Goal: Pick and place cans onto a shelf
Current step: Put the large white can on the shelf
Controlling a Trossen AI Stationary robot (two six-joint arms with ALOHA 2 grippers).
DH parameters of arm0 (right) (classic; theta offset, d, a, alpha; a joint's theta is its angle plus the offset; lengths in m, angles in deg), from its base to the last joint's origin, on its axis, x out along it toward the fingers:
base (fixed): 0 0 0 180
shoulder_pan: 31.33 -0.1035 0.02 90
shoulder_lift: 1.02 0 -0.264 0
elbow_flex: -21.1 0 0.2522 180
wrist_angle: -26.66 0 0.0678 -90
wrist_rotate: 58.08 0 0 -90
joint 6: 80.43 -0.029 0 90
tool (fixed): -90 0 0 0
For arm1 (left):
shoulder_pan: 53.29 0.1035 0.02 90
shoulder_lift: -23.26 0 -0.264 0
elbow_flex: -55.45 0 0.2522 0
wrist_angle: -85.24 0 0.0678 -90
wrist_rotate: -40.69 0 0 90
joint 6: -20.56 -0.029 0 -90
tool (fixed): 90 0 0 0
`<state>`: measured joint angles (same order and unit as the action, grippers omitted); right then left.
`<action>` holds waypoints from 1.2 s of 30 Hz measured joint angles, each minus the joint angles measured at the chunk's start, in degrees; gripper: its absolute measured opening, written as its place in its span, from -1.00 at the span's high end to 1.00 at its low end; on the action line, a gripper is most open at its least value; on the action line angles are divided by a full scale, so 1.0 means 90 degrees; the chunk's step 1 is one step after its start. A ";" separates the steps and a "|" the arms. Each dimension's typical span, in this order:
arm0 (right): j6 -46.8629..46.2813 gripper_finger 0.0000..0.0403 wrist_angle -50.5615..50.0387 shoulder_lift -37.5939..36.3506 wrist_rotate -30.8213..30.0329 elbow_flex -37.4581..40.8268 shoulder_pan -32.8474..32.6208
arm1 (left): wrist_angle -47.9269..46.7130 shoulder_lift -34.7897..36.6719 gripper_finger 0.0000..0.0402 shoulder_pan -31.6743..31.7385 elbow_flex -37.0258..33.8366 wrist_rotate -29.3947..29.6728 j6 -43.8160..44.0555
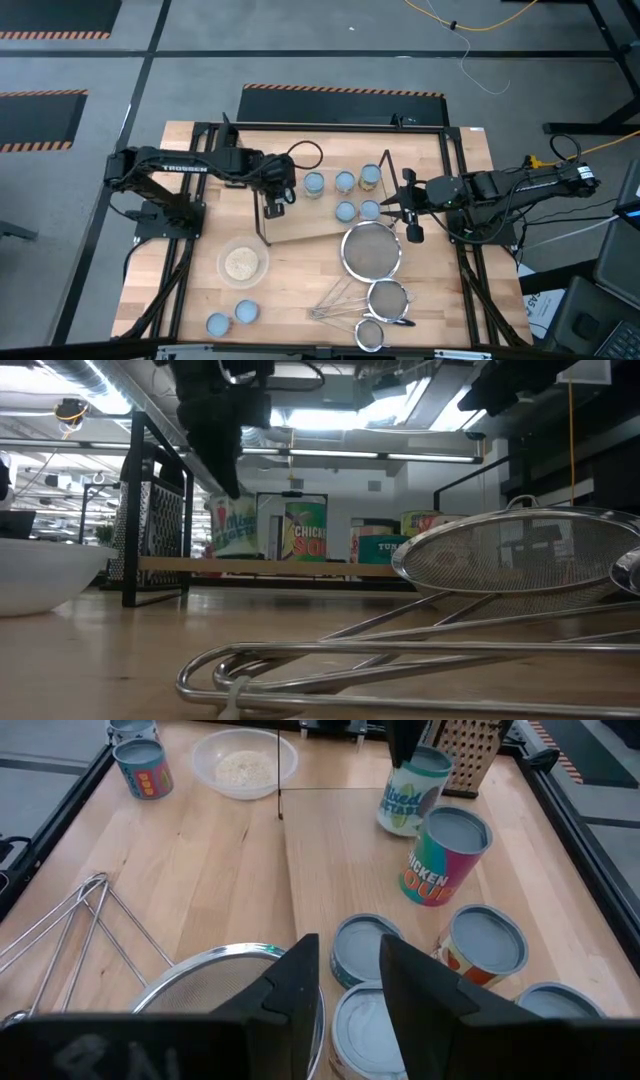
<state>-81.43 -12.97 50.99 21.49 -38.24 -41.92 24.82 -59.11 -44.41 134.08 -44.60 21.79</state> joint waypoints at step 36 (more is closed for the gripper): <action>0.0000 0.44 -0.0005 0.0000 -0.0002 0.0000 0.0002 | 0.0127 0.0000 0.64 -0.0124 0.0005 0.0036 0.0017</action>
<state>-81.43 -13.02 50.99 21.47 -38.24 -41.90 25.96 -59.11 -45.52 134.12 -44.28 21.95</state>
